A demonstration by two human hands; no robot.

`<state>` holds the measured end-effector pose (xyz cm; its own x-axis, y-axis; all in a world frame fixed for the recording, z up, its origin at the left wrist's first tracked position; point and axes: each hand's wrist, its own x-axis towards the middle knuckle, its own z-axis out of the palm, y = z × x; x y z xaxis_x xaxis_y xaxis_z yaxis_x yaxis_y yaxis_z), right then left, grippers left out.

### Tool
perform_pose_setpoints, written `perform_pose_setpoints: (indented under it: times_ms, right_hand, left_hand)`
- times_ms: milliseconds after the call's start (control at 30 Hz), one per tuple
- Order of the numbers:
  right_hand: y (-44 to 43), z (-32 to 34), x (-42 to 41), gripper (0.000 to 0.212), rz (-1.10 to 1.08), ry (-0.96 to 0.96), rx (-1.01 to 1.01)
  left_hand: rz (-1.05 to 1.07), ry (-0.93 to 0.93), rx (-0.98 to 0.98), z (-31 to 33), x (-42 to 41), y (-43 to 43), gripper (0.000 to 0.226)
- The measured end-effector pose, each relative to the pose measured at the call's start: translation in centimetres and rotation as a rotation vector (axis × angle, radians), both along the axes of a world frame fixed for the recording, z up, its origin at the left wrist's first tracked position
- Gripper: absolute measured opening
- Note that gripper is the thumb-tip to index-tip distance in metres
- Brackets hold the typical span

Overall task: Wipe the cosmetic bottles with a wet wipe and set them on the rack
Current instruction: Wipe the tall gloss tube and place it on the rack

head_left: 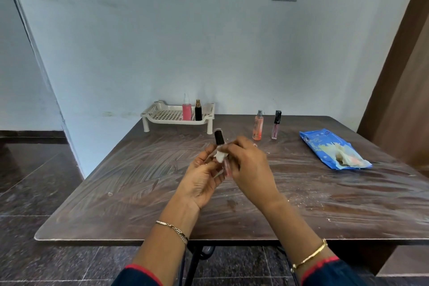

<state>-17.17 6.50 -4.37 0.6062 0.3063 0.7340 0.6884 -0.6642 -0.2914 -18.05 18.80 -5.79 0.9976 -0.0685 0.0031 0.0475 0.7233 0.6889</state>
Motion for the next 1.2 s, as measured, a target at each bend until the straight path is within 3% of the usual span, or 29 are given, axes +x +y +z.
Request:
perform_pose_setpoints:
  times_ms: [233,300,433,600,700,900,1200]
  right_hand:
    - [-0.3,-1.8,-1.1,0.025,0.022,0.067,-0.027]
    - [-0.2,-1.9,-1.0,0.025,0.037,0.115,0.06]
    - [0.7,-1.3,-1.5,0.024,0.04,0.41,0.636]
    - [1.8,-0.3,-2.1,0.018,0.21,0.888,1.521]
    - [2.1,0.3,-2.2,0.019,0.266,0.957,1.773]
    - [1.8,0.3,-2.2,0.022,0.201,1.019,1.768]
    - [2.6,-0.2,-1.1,0.023,0.14,0.976,1.669]
  left_hand:
    - [0.107,0.108,-0.108,0.7,1.4,0.7,0.023]
    - [0.127,0.118,-0.177,0.9,1.7,0.8,0.02]
    - [0.244,0.059,-0.233,1.6,1.6,-0.4,0.026]
    - [0.4,-0.117,-0.053,2.5,0.9,-2.3,0.018]
    - [0.446,-0.174,0.112,2.5,0.5,-2.7,0.014]
    - [0.496,-0.253,0.376,2.1,0.3,-3.1,0.02]
    - [0.528,-0.23,0.432,2.1,1.1,-1.6,0.019]
